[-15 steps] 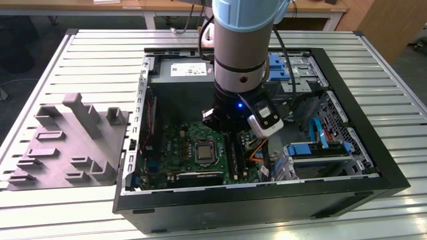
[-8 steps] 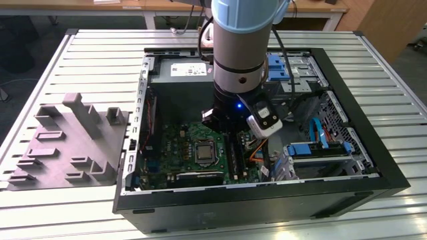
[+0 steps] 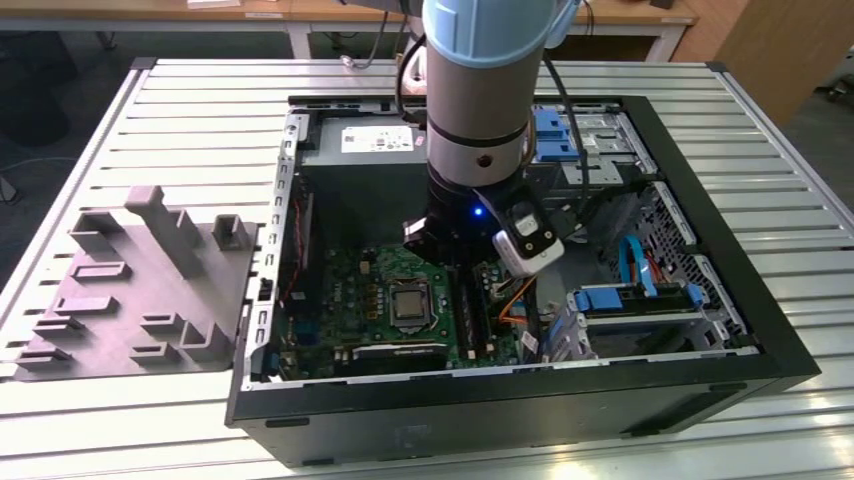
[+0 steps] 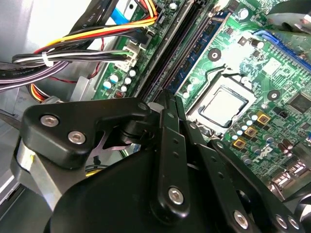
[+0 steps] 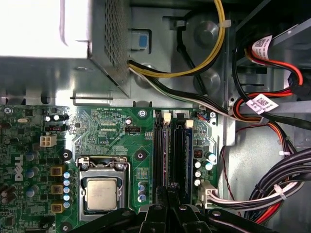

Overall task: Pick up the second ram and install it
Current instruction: 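Insert the second ram into the second slot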

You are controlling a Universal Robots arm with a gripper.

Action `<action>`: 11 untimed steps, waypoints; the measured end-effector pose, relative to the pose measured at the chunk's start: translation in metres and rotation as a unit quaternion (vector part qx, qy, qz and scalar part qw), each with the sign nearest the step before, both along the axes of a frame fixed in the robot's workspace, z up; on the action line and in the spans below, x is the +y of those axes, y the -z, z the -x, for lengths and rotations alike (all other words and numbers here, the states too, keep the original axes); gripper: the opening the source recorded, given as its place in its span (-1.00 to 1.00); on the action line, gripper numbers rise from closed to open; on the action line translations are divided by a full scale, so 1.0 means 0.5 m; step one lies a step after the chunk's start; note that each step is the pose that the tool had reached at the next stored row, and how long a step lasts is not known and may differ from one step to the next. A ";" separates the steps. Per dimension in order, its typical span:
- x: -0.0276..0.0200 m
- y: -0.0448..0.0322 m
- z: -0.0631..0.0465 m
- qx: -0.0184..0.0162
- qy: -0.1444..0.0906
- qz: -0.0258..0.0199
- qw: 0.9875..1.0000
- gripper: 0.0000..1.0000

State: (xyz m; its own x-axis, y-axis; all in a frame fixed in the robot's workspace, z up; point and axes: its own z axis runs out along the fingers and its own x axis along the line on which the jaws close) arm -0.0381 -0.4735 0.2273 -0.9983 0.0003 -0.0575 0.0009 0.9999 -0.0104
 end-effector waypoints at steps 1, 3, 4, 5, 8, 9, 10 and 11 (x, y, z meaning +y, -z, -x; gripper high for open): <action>0.0000 0.000 0.000 0.000 0.000 0.000 1.000 -0.76; 0.0000 0.000 0.000 0.000 0.000 0.000 1.000 -0.76; 0.0000 0.001 0.000 0.000 0.000 0.000 1.000 -0.76; 0.0001 0.002 0.000 0.000 0.000 0.000 1.000 -0.76; 0.0000 0.002 0.000 0.000 0.000 0.000 1.000 -0.76; 0.0000 0.002 0.000 0.000 0.000 0.000 1.000 -0.76; 0.0001 0.002 0.000 0.000 0.000 0.000 1.000 -0.76; 0.0001 0.003 0.000 0.000 0.000 0.000 1.000 -0.76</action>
State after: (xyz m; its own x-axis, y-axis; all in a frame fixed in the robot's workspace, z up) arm -0.0379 -0.4735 0.2258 -0.9983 0.0003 -0.0576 0.0008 0.9999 -0.0100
